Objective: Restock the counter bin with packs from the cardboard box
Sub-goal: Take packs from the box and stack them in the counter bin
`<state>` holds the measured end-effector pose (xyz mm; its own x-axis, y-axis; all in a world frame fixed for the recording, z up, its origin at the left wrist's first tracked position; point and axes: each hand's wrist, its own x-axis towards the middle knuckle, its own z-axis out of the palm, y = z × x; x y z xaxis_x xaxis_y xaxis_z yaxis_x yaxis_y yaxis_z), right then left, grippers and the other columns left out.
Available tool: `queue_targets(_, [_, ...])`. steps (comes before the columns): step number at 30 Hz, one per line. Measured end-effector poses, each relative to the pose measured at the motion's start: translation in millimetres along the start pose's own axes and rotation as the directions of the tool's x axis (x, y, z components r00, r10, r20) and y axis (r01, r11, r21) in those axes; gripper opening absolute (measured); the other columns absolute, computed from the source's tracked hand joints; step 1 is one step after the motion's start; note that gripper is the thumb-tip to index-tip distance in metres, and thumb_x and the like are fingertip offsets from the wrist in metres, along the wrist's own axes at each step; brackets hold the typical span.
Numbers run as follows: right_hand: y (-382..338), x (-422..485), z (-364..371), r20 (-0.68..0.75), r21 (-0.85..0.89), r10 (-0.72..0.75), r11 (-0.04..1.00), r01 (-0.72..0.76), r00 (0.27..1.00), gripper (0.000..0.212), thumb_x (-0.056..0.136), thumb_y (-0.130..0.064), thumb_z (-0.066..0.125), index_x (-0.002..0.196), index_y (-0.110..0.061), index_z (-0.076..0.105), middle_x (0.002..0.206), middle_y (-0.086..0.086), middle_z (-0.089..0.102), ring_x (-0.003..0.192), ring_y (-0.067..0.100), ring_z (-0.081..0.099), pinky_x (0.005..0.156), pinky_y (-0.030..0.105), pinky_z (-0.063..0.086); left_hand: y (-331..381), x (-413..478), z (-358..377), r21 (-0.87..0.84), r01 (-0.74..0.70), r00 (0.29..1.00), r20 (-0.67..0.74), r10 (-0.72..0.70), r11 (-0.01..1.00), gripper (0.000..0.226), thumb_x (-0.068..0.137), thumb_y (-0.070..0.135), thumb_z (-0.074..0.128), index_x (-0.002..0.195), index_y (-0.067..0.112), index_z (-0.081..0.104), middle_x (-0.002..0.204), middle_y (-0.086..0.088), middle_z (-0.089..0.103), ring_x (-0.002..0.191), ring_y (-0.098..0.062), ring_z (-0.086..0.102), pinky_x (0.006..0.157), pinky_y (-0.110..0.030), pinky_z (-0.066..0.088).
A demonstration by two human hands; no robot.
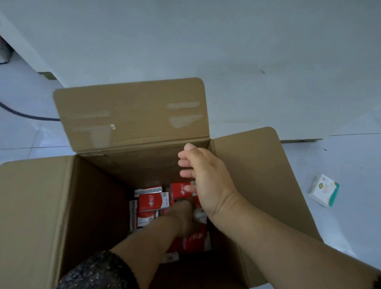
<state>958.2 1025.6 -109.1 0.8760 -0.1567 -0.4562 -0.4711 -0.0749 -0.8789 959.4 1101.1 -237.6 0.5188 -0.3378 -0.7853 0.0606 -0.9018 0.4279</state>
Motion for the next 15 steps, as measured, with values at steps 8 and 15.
queue_targets(8, [-64, -44, 8, 0.027, -0.007, -0.059, 0.998, 0.059, 0.998, 0.028, 0.089, -0.054, 0.044, 0.088, -0.031, 0.06, 0.094, -0.009, 0.062, 0.094, 0.012, 0.058, 0.087, 0.038, 0.051, -16, -80, -78, -0.42, -0.134, 0.925, -0.379, -0.039, 0.897, 0.023, 0.07, 0.026, 0.067, 0.088, 0.031, 0.053, 0.092, -0.007, 0.07, 0.081, -0.026, 0.068, 0.075, -0.044, 0.057])
queue_targets(15, [-150, -107, -5, 0.023, -0.068, -0.185, 0.98, 0.186, 0.983, 0.023, 0.096, -0.044, 0.045, 0.083, -0.028, 0.056, 0.087, -0.007, 0.06, 0.085, 0.012, 0.057, 0.078, 0.027, 0.044, 40, -207, -133, -0.61, -0.354, 0.857, -0.515, -0.015, 0.709, 0.018, 0.091, 0.009, 0.06, 0.108, 0.008, 0.053, 0.089, -0.012, 0.063, 0.071, -0.019, 0.064, 0.064, -0.034, 0.059])
